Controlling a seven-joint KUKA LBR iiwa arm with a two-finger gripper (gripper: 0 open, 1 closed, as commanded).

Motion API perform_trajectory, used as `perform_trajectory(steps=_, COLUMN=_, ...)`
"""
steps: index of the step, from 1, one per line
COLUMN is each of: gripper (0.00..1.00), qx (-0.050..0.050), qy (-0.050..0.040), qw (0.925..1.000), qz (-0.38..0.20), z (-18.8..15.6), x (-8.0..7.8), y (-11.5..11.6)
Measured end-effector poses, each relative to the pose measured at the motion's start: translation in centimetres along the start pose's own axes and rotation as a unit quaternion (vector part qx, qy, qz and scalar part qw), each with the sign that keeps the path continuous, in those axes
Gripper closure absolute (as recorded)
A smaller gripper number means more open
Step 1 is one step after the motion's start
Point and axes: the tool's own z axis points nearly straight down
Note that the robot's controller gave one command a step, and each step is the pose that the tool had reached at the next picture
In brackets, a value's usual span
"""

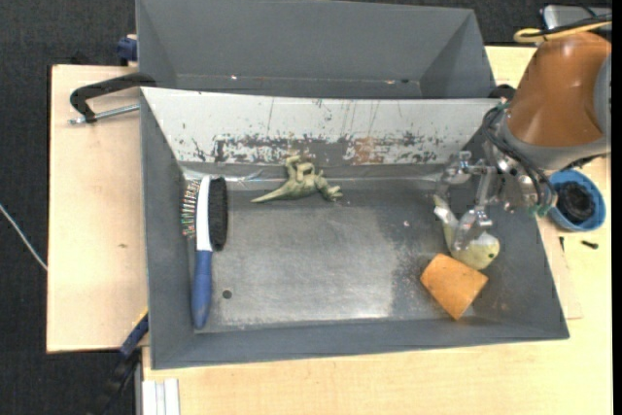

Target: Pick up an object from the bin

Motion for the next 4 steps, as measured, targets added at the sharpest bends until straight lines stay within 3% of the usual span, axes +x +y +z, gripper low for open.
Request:
perform_trajectory(steps=1, gripper=0.00, qx=-0.001, qy=-0.0033, qw=0.9910, qz=0.134, z=4.3, x=0.1, y=0.3)
perform_trajectory(steps=2, gripper=1.00, qx=0.000, qy=-0.0047, qw=0.9911, qz=0.133, z=4.1, x=0.0, y=0.3)
perform_trajectory(steps=3, gripper=1.00, qx=0.001, qy=-0.0094, qw=0.9999, qz=0.009, z=-7.7, x=1.8, y=3.2)
perform_trajectory(steps=4, gripper=1.00, qx=-0.002, qy=-0.0005, qw=0.9852, qz=0.171, z=-1.5, x=5.5, y=9.4)
